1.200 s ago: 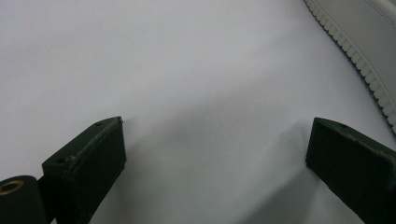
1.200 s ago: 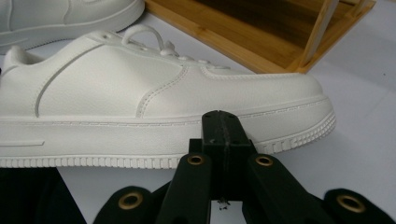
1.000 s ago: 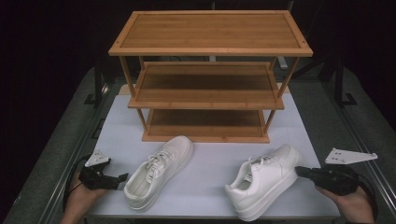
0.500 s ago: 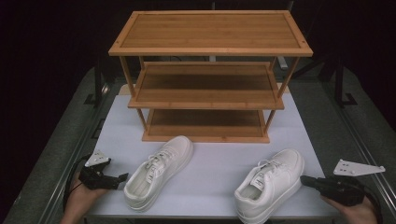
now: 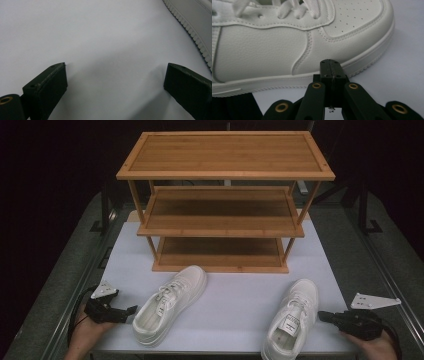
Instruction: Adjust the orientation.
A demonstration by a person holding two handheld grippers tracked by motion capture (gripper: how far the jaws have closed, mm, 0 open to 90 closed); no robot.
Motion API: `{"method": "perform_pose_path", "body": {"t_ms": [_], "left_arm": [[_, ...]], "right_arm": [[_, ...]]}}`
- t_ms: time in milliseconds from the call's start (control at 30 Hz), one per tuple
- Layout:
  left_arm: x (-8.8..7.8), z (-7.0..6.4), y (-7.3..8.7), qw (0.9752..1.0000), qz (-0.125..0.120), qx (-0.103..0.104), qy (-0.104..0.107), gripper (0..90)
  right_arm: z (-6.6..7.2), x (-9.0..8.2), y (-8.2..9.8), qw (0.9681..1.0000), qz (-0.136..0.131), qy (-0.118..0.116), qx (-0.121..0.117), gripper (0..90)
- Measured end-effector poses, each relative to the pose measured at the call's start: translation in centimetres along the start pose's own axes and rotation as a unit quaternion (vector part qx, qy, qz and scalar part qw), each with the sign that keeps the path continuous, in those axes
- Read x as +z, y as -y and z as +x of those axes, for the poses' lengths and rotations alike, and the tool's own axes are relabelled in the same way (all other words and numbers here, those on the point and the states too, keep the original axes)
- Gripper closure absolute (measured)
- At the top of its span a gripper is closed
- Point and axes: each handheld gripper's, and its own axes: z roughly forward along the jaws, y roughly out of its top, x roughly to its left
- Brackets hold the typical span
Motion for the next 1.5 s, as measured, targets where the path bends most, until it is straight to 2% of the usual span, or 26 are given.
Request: {"method": "perform_pose_path", "body": {"t_ms": [100,167,200,400,700,900,1367,1500], "left_arm": [[0.0,0.0,0.0,1.0000,0.000,-0.001,0.000,4.3],[0.0,0.0,0.0,1.0000,0.000,-0.001,0.000,4.3],[0.0,0.0,0.0,1.0000,0.000,-0.001,0.001,4.3],[0.0,0.0,0.0,1.0000,0.000,-0.001,0.000,4.3],[0.0,0.0,0.0,1.0000,0.000,-0.001,0.000,4.3],[0.0,0.0,0.0,1.0000,-0.001,-0.001,0.000,4.3],[0.0,0.0,0.0,1.0000,-0.001,-0.001,0.000,4.3],[0.0,0.0,0.0,1.0000,-0.001,-0.001,0.000,4.3]], "right_arm": [[-0.1,-0.1,-0.1,0.9997,-0.004,0.025,0.004,89.9],[-0.3,-0.2,-0.6,0.9979,-0.007,0.062,0.014,89.9],[-0.4,-0.2,-0.8,0.9973,-0.007,0.071,0.018,90.0],[-1.1,0.1,-2.2,0.9956,-0.008,0.090,0.023,89.9],[-1.7,1.4,-3.6,0.9945,0.008,0.100,0.033,90.0],[-1.8,2.3,-4.8,0.9942,0.020,0.102,0.028,90.0],[-0.9,6.9,-9.0,0.9947,0.050,0.089,-0.004,90.0],[-0.6,7.9,-9.7,0.9952,0.053,0.082,-0.011,90.0]]}}
